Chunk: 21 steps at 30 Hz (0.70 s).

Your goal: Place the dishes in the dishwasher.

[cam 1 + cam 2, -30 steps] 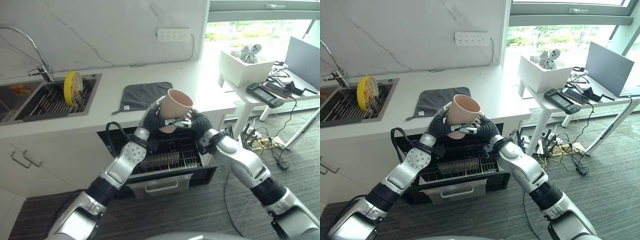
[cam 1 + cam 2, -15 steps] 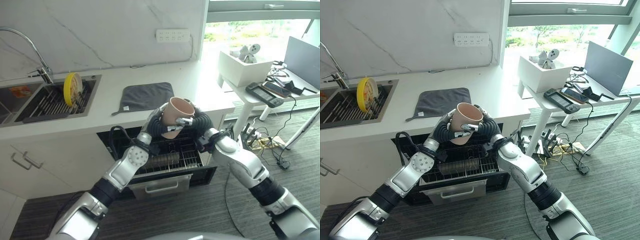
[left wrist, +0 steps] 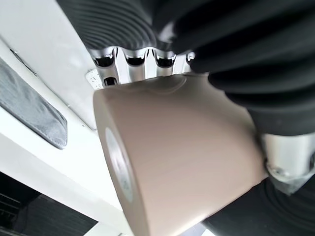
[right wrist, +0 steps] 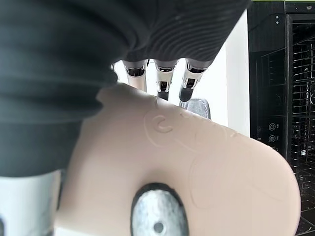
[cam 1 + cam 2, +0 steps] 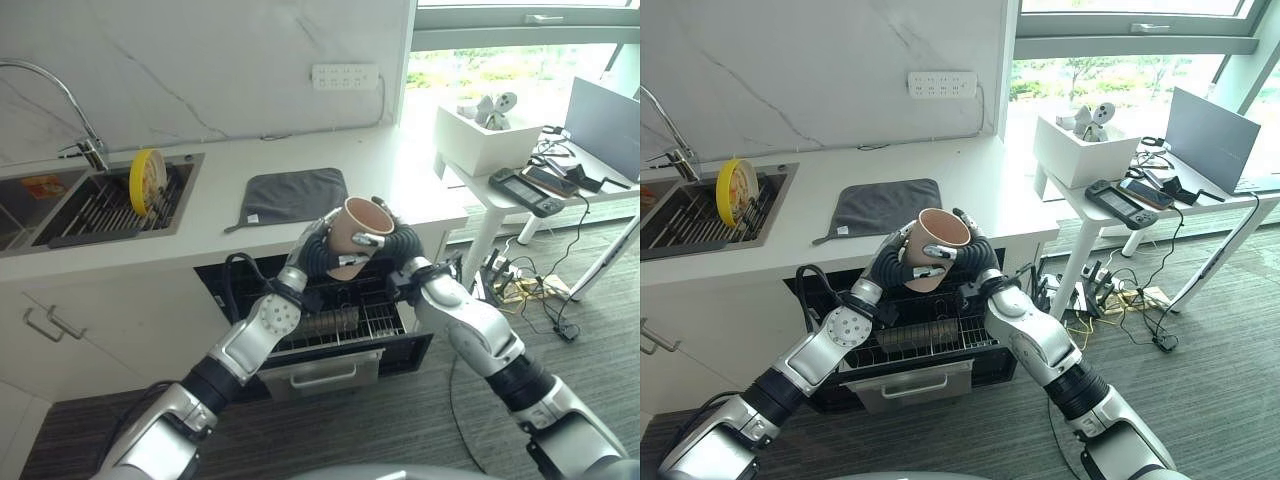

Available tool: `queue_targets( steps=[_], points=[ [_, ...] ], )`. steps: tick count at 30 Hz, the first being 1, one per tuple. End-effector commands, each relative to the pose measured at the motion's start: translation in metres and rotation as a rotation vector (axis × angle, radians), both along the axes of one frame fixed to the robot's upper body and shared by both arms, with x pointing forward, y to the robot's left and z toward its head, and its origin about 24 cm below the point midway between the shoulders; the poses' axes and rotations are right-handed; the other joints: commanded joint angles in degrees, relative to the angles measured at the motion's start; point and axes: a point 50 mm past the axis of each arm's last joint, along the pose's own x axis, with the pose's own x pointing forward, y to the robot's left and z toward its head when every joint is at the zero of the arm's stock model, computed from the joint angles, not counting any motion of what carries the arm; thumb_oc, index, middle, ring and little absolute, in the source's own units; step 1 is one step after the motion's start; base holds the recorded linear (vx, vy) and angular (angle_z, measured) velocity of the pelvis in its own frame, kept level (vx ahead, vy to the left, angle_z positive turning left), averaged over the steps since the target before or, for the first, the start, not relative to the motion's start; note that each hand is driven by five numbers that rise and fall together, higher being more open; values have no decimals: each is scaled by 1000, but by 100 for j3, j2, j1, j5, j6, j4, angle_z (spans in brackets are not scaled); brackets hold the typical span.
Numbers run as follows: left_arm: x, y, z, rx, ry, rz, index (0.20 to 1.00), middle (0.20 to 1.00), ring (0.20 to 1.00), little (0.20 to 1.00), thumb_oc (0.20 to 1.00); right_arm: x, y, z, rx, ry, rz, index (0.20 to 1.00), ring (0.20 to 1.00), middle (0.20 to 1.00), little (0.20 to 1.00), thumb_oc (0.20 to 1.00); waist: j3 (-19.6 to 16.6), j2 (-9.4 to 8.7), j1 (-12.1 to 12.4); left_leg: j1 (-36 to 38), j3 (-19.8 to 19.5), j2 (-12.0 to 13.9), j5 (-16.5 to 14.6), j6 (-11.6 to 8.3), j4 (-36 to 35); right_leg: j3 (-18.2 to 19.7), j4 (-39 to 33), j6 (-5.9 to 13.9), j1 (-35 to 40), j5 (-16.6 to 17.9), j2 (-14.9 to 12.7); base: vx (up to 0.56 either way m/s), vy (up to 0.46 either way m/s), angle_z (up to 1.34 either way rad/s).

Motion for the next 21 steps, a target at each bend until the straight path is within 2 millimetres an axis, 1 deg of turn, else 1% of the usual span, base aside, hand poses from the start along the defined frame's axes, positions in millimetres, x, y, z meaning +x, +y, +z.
queue_targets(
  steps=[1,12,16,21],
  points=[
    [6,-43,32,76,-166,-209,200,200,200,200,200,7,45,69,148,-230,139,1000,1000,1000,1000,1000,-1,-105,131,204,-334,494,-368,-173,-9,-55,1,394,59,-130,-428,0,0,0],
    [4,-55,43,69,-206,-243,200,200,200,200,200,8,55,68,229,-201,145,1000,1000,1000,1000,1000,-4,-104,160,206,-375,498,-365,-178,-9,-78,1,394,78,-137,-434,0,0,0],
    [6,-56,50,62,-227,-229,200,200,200,200,200,9,58,65,268,-166,143,1000,1000,1000,1000,1000,-9,-94,183,201,-402,499,-352,-181,-9,-95,1,392,91,-141,-435,0,0,0],
    [8,-53,54,68,-241,-209,200,200,200,200,200,7,61,61,300,-128,154,1000,1000,1000,1000,1000,-11,-89,192,197,-409,499,-346,-179,-9,-106,1,388,94,-142,-435,0,0,0]
  ],
)
